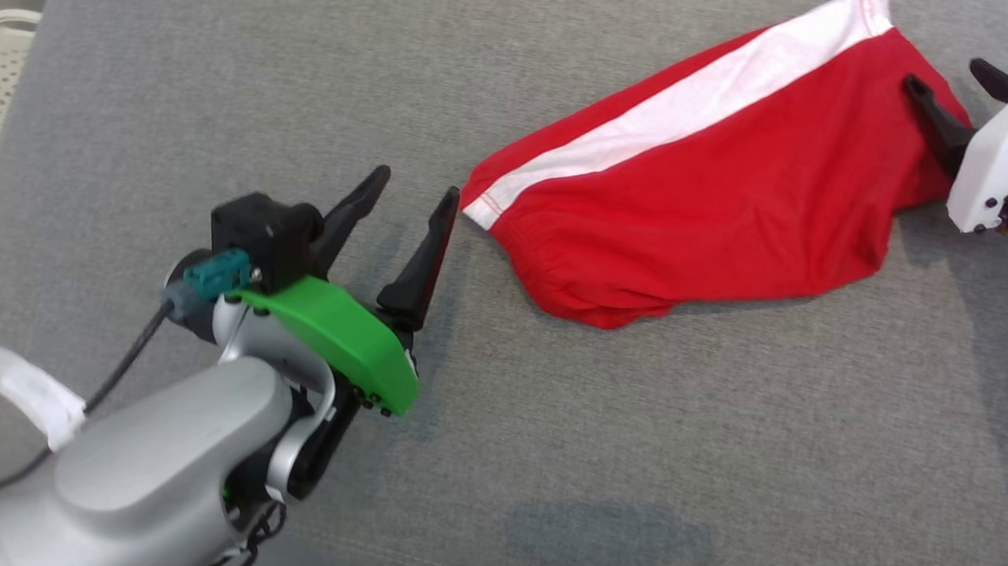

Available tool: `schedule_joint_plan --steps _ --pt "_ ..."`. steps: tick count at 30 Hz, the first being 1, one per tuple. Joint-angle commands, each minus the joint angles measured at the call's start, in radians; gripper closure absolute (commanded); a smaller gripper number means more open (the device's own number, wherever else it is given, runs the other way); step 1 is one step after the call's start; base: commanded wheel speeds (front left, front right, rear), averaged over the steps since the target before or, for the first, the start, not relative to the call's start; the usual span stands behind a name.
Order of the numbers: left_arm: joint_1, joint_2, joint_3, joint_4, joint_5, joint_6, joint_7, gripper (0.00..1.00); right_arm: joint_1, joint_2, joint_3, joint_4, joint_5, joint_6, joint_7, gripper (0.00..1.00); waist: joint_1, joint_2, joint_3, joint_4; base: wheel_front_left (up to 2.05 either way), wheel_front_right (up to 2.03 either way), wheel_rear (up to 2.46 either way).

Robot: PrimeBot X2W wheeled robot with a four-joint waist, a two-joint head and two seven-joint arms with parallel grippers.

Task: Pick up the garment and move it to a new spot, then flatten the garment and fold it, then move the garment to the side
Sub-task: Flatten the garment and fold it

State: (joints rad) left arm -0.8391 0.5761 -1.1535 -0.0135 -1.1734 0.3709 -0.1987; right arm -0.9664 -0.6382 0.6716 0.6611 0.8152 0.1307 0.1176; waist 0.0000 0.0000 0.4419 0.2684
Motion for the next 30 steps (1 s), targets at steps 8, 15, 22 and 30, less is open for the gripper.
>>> schedule_joint_plan --steps 8,15,22,30 --pt "0.203 -0.02 0.093 -0.083 0.103 0.108 -0.068 0.0 0.067 0.029 -0.029 0.145 0.064 0.0 0.12 0.0 0.0 0.0 -0.04 0.13 0.0 0.0 0.0" --pt "0.349 -0.03 0.244 -0.115 0.209 0.11 -0.067 0.0 0.154 0.05 -0.076 0.109 0.267 0.002 0.213 1.0 0.0 0.0 -0.099 0.135 0.0 0.0 0.0" --pt "0.495 -0.045 0.338 -0.101 0.223 0.077 -0.067 0.0 0.26 0.035 -0.184 0.047 0.461 0.0 0.21 1.0 0.0 0.0 -0.207 0.056 0.0 0.0 0.0" --pt "0.597 -0.049 0.389 -0.1 0.231 0.056 -0.067 0.0 0.439 -0.015 -0.232 -0.001 0.542 0.0 0.173 1.0 0.0 0.0 -0.295 -0.023 0.0 0.0 0.0"
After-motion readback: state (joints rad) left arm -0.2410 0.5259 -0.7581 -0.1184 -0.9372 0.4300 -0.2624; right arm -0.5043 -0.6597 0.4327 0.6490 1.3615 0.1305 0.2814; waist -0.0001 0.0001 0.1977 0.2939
